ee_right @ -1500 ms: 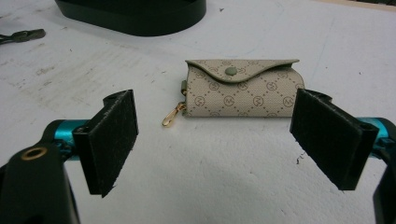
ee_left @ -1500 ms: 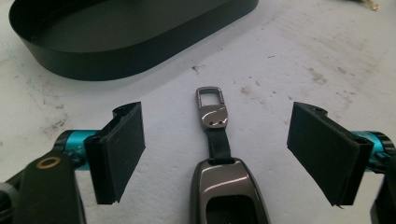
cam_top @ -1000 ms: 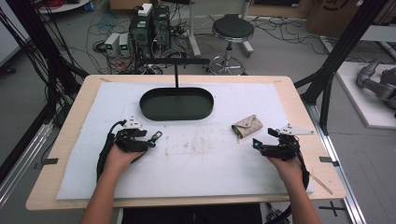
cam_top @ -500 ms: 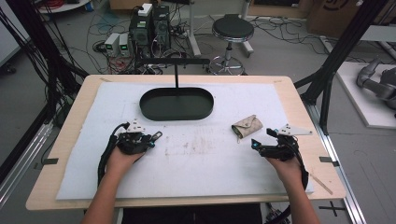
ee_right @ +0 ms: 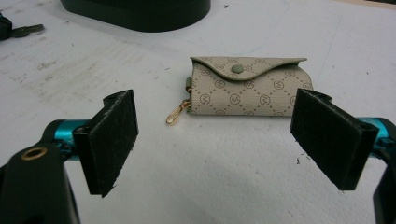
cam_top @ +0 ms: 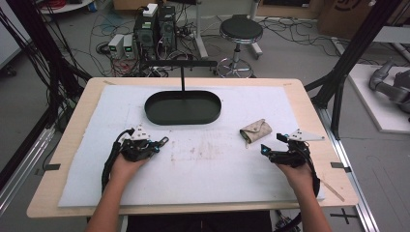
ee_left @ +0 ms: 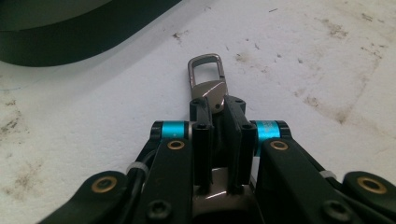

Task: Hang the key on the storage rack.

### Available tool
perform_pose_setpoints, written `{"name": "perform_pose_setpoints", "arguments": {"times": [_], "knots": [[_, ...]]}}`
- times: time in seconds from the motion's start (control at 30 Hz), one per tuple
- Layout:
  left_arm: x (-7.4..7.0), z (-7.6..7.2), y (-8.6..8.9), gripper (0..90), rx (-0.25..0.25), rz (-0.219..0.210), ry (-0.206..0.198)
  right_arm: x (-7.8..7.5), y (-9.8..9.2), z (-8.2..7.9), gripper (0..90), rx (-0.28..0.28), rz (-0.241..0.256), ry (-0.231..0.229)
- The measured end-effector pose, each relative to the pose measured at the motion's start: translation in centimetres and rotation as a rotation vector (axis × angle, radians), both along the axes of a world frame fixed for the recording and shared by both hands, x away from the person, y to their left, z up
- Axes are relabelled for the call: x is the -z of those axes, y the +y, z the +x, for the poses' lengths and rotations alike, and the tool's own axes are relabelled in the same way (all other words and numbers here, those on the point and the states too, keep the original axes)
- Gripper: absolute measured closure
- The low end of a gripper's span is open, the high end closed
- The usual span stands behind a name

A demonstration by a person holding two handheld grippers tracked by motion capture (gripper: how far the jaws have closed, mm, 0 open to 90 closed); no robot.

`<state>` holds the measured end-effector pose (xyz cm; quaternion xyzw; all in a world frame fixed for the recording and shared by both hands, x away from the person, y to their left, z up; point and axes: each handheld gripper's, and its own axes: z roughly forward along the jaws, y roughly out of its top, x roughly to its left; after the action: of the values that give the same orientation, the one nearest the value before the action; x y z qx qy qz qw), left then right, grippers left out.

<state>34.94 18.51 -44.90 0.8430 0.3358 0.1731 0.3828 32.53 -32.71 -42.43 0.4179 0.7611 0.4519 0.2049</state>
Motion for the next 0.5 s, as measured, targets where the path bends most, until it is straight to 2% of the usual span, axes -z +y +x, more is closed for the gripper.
{"name": "perform_pose_setpoints", "arguments": {"times": [0.1, 0.23, 0.33, 0.37, 0.43, 0.5], "knots": [[-0.3, -0.2, 0.0, 83.8, 0.004, 0.007, -0.003, 0.0, -0.1, 0.0, 15.5, 0.001, 0.003, 0.003], [-1.1, -0.4, 0.4, 84.4, -0.004, -0.022, -0.026, 0.0, 0.0, 0.0, 15.5, 0.002, 0.004, 0.003], [-1.9, -0.6, 0.9, 84.6, -0.014, -0.068, -0.045, 0.0, -0.1, 0.0, 15.5, 0.001, 0.003, 0.002], [-1.9, -0.6, 0.9, 84.7, -0.014, -0.068, -0.045, 0.0, -0.1, 0.0, 15.5, 0.001, 0.003, 0.002], [-2.5, -0.5, 1.4, 84.6, -0.016, -0.114, -0.056, 0.0, 0.0, 0.0, 15.5, 0.003, 0.007, 0.003], [-3.0, -0.5, 1.6, 84.6, -0.014, -0.129, -0.058, 0.1, 0.0, 0.0, 15.5, 0.001, 0.008, 0.003]]}}
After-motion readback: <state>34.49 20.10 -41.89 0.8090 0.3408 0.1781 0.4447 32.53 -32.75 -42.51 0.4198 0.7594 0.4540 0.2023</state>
